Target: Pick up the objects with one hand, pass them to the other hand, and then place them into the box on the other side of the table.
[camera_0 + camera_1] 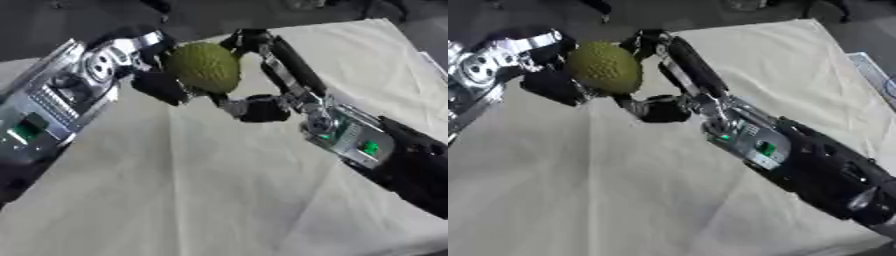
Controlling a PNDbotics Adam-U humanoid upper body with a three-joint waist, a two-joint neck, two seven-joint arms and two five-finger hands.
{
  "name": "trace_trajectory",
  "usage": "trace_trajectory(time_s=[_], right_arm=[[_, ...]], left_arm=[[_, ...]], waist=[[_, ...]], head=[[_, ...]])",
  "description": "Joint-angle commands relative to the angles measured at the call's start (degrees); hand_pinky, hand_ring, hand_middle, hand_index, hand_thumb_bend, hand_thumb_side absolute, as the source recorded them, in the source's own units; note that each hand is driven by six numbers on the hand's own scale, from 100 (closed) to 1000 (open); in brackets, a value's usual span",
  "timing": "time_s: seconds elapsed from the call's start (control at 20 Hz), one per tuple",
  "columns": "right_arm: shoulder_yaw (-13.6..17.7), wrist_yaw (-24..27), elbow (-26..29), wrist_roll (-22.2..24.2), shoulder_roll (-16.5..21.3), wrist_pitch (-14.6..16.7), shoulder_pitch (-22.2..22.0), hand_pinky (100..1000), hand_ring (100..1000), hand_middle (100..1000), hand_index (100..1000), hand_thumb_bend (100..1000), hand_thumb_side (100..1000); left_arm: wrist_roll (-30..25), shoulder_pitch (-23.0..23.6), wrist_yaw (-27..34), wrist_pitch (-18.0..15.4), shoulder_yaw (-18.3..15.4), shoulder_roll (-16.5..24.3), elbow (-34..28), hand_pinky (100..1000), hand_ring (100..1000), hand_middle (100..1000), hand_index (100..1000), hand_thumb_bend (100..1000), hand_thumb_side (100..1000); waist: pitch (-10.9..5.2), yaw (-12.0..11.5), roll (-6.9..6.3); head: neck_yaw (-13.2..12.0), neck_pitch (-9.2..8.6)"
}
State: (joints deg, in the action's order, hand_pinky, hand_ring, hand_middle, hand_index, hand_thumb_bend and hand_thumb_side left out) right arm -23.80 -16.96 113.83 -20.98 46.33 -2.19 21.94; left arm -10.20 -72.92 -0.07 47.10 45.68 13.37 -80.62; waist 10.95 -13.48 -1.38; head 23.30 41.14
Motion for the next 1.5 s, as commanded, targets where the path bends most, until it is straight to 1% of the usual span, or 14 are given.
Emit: trace_trajectory(time_s=[0.05, 0.2, 0.25, 0.3, 0.35, 0.45, 0.7, 0.9, 1.05, 1.25, 1.5], right_arm=[[0.3, -1.3, 0.8, 0.6, 0.7, 0.3, 0.2, 721, 778, 632, 744, 421, 100], [-0.1, -2.0, 0.8, 1.6, 0.6, 0.4, -0.1, 737, 796, 662, 767, 485, 100], [-0.1, -2.5, 0.8, 2.1, 0.6, 0.5, -0.3, 748, 810, 694, 794, 561, 100], [-0.2, -3.0, 0.8, 2.6, 0.6, 0.4, -0.5, 753, 816, 711, 809, 581, 100], [-0.2, -3.6, 0.8, 3.3, 0.7, 0.3, -0.7, 763, 830, 743, 841, 621, 129], [0.0, -4.4, 0.8, 4.2, 0.7, -0.4, -1.1, 769, 851, 785, 882, 656, 160], [0.6, -4.6, 0.8, 4.6, 0.9, -2.3, -2.0, 775, 873, 819, 910, 676, 191], [0.8, -5.0, 0.8, 4.0, 1.1, -3.8, -2.7, 782, 894, 846, 925, 683, 208], [1.1, -5.8, 0.8, 3.8, 1.4, -5.5, -3.5, 790, 910, 863, 937, 692, 226], [1.3, -6.8, 0.8, 3.9, 1.8, -7.0, -4.7, 793, 911, 865, 939, 693, 238], [1.5, -7.4, 0.8, 3.9, 2.1, -7.3, -5.6, 801, 911, 865, 939, 693, 253]], left_arm=[[5.6, -0.7, 4.2, 0.0, -1.9, 1.8, 0.0, 584, 455, 320, 459, 100, 122], [10.3, -0.4, 8.4, -1.0, -1.7, 2.3, -0.2, 578, 449, 310, 455, 100, 113], [11.7, -0.3, 9.7, -1.3, -1.5, 2.6, -0.4, 580, 448, 308, 454, 100, 108], [12.9, -0.2, 11.0, -1.5, -1.3, 2.9, -0.5, 580, 447, 305, 452, 100, 105], [13.9, 0.0, 12.2, -1.6, -1.1, 3.3, -0.7, 579, 443, 299, 447, 100, 100], [15.7, 0.3, 14.4, -1.9, -1.0, 4.3, -1.2, 576, 437, 290, 442, 100, 100], [18.4, 1.0, 18.5, -2.1, -0.7, 6.8, -2.8, 570, 431, 280, 433, 100, 100], [19.9, 1.8, 20.3, -2.3, -0.9, 9.3, -4.4, 569, 428, 275, 430, 100, 100], [20.8, 2.4, 21.2, -2.3, -1.3, 11.7, -5.9, 571, 429, 275, 429, 100, 100], [21.3, 3.6, 21.4, -1.9, -2.3, 15.5, -7.4, 574, 434, 277, 430, 100, 100], [22.4, 6.1, 20.7, -2.1, -4.4, 19.7, -8.0, 575, 435, 275, 429, 100, 100]], waist=[[-0.56, 0.0, -0.38], [-0.50, 0.0, -0.42], [-0.47, 0.0, -0.44], [-0.47, 0.0, -0.47], [-0.47, 0.0, -0.50], [-0.47, 0.0, -0.56], [-0.43, -0.1, -0.56], [-0.38, -0.2, -0.54], [-0.37, -0.3, -0.47], [-0.45, -0.5, -0.36], [-0.51, -0.6, -0.04]], head=[[-0.1, -0.46], [-0.1, -0.62], [0.0, -0.62], [0.0, -0.57], [0.0, -0.50], [0.1, -0.46], [0.1, -0.44], [0.0, -0.40], [-0.3, -0.36], [-1.8, -0.44], [-4.4, -0.96]])
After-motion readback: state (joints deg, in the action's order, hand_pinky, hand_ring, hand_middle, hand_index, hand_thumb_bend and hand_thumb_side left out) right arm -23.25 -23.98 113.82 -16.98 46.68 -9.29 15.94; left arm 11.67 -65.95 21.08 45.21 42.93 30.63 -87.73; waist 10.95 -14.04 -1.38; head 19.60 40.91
